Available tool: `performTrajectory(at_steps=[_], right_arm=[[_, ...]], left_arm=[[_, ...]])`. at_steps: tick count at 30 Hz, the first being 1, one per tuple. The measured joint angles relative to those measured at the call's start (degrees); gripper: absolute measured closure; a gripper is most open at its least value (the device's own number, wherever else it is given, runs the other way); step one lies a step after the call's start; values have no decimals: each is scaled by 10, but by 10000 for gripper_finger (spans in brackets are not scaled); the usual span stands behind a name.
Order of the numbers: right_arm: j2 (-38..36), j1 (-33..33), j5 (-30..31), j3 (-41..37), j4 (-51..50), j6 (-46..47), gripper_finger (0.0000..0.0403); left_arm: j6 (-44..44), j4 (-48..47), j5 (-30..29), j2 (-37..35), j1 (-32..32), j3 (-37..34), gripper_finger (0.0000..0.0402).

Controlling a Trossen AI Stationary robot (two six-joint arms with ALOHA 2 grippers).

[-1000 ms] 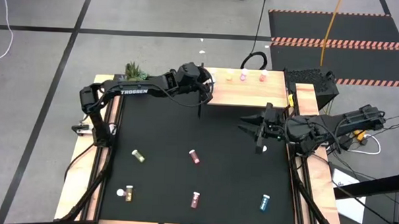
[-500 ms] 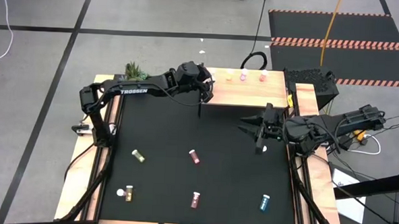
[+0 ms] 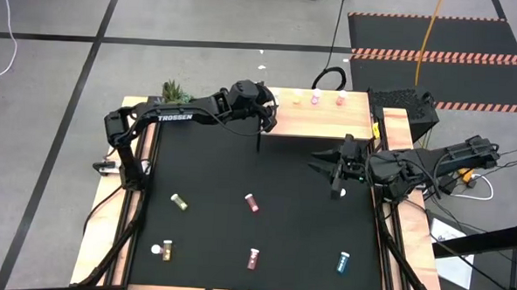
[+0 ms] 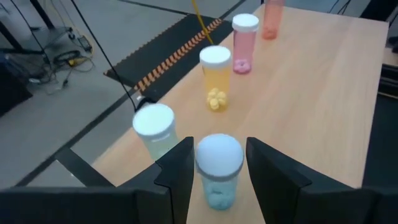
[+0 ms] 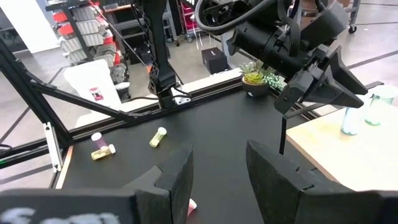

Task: Pick and place medicine bottles onto shelf by color
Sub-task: Put the left blue pill bottle on the shelf aligned with the other blue pill bottle, then put the top yellow pill bottle on the shelf aligned with the other yellow pill bottle

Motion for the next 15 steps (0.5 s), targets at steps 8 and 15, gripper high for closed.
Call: performTrajectory(at_steps=[8, 15], right_arm=[[0, 0, 0, 0, 0, 11, 264], [0, 0, -2, 0, 1, 12, 264]], left_arm=[[-5, -1, 7, -7, 2, 0, 252], [8, 0, 6, -29, 4, 0, 211]])
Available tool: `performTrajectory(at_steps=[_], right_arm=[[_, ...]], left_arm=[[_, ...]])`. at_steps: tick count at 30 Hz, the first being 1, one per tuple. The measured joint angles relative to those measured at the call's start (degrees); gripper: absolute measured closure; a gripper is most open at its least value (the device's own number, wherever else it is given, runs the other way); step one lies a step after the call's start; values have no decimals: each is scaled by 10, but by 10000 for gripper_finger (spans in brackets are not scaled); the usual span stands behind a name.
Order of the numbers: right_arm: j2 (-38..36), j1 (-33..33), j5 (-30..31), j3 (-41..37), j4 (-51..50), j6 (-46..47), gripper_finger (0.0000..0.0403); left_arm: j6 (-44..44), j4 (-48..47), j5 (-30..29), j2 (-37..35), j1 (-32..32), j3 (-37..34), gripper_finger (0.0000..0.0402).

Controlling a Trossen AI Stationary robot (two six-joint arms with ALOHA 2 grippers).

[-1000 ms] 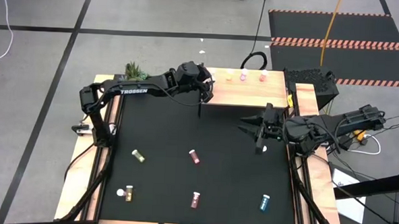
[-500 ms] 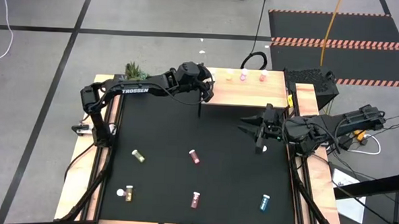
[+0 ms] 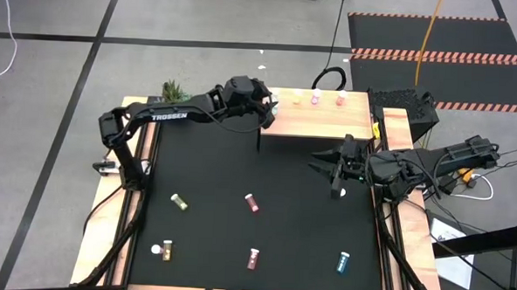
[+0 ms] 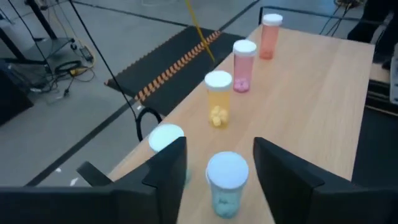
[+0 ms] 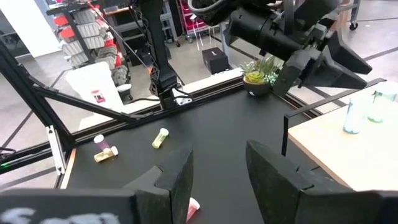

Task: Pick and place medicine bottles onto shelf by color
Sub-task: Put the top yellow pill bottle on the shelf aligned with the other yellow pill bottle

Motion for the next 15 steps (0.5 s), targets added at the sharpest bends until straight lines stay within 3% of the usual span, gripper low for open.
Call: performTrajectory(at_steps=[4, 10, 15], right_arm=[[3, 0, -1, 0, 2, -27, 264], [24, 0, -3, 0, 3, -59, 264], [52, -4, -3, 0, 46, -64, 264]], left_arm=[[-2, -19, 7, -38, -3, 0, 156], [-107, -247, 107, -164, -42, 0, 112], [-262, -453, 49, -243, -112, 1, 123]])
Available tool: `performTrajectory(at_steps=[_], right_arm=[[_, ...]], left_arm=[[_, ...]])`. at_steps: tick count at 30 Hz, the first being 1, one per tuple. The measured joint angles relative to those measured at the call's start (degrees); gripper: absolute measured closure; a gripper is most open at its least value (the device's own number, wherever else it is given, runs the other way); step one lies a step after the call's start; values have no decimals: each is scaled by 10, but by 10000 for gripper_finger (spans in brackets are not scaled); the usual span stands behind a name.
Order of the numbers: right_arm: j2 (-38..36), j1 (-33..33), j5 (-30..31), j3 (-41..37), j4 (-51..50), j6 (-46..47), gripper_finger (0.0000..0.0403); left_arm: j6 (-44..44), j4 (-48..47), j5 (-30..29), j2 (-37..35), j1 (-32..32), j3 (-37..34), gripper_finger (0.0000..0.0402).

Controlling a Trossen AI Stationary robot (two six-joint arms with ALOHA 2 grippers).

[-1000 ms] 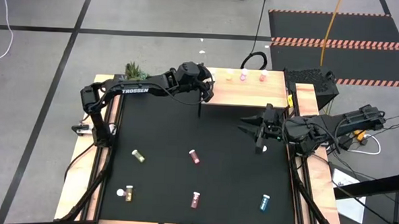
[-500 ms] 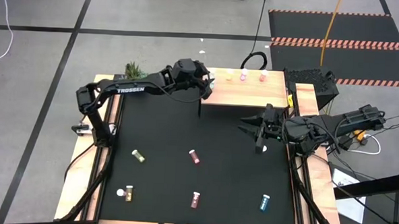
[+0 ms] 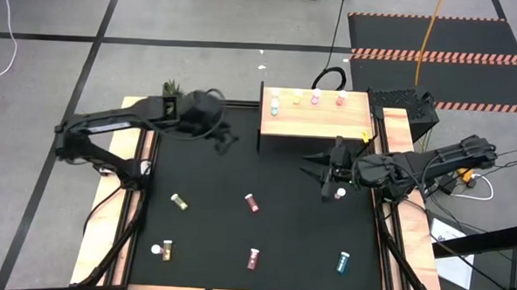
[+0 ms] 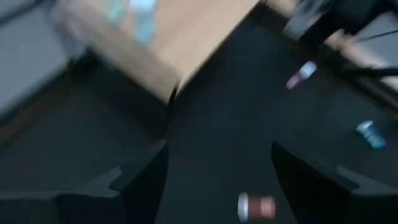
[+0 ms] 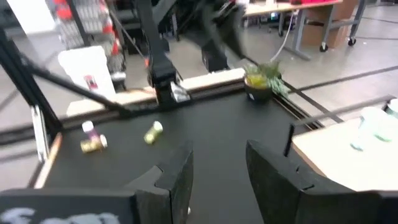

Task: Pick and place medicine bottles onto shelf by color
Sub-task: Put the top yellow pill bottle on the shelf aligned with the other yellow pill bottle

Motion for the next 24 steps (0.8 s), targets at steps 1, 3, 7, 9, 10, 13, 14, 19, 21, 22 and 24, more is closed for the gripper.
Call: performTrajectory(at_steps=[1, 3, 7, 9, 10, 13, 14, 19, 21, 22, 24], right_arm=[[7, 0, 0, 0, 21, 0, 264], [20, -6, 1, 0, 68, -12, 264], [52, -28, 1, 1, 146, -15, 264], [65, -37, 2, 1, 163, 20, 264], [70, -41, 1, 1, 159, 37, 264], [83, -48, -13, 1, 144, 76, 264], [86, -48, -14, 0, 138, 88, 264], [91, -48, -15, 0, 132, 145, 264], [87, -48, -15, 0, 121, 158, 263], [84, -48, -15, 0, 116, 163, 263], [78, -48, -15, 0, 104, 172, 260]], left_arm=[[-33, -38, -22, -12, -16, 0, 127], [-108, -112, -73, -36, -53, 0, 136], [-301, -229, -168, -58, -140, 0, 152], [-433, -286, -192, -59, -183, 0, 156], [-496, -319, -195, -58, -202, 0, 157], [-629, -397, -196, -41, -261, 0, 158], [-665, -412, -196, -33, -279, -1, 157], [-805, -409, -172, -16, -344, -43, 137], [-864, -380, -151, -15, -364, -80, 117], [-893, -359, -147, -16, -374, -100, 105], [-943, -321, -142, -26, -392, -146, 80]])
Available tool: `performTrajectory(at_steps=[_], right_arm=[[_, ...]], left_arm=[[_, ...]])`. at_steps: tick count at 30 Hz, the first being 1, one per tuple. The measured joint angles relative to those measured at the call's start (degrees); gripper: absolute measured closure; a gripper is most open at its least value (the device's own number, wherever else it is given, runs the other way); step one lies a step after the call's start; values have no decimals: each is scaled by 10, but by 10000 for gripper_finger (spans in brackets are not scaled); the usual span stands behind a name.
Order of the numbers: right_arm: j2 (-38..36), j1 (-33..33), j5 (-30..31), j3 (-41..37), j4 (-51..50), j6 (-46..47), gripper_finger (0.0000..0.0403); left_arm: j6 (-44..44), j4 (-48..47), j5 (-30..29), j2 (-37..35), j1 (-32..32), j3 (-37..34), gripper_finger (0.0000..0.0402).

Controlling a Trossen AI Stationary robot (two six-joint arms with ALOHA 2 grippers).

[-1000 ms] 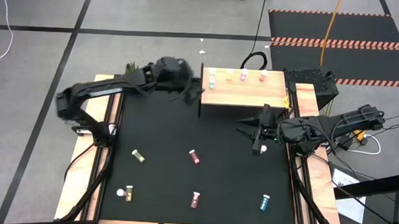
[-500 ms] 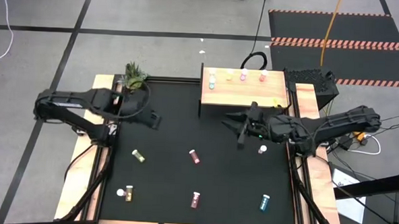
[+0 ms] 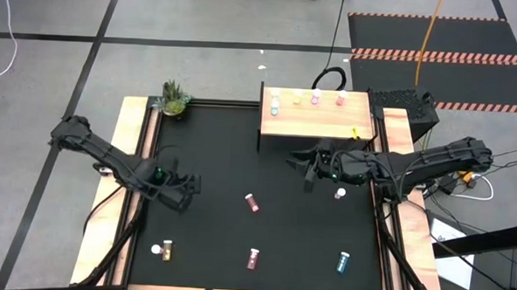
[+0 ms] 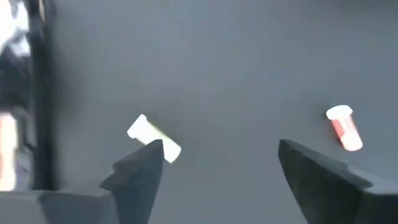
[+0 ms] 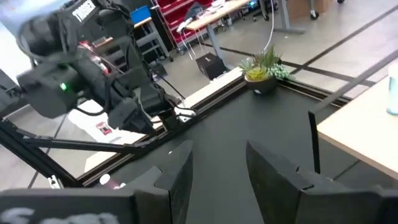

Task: Pick and place medicine bottles onto shelf by color
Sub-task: Put the top yellow pill bottle on the shelf aligned with the other yellow pill bottle

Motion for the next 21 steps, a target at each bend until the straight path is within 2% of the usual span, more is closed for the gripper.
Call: performTrajectory(at_steps=[5, 12, 16, 21], right_arm=[[-7, -4, 0, 0, -31, 23, 250], [-8, -29, -59, 0, -67, 31, 246], [-8, -39, -76, 0, -65, 30, 245], [-8, -42, -90, 0, -70, 28, 245]], left_arm=[[-102, 92, 55, -8, -14, -109, 40], [-144, 298, 80, -3, -21, -209, 45], [-161, 320, 112, 3, -21, -246, 59], [-163, 322, 124, 4, -15, -270, 81]])
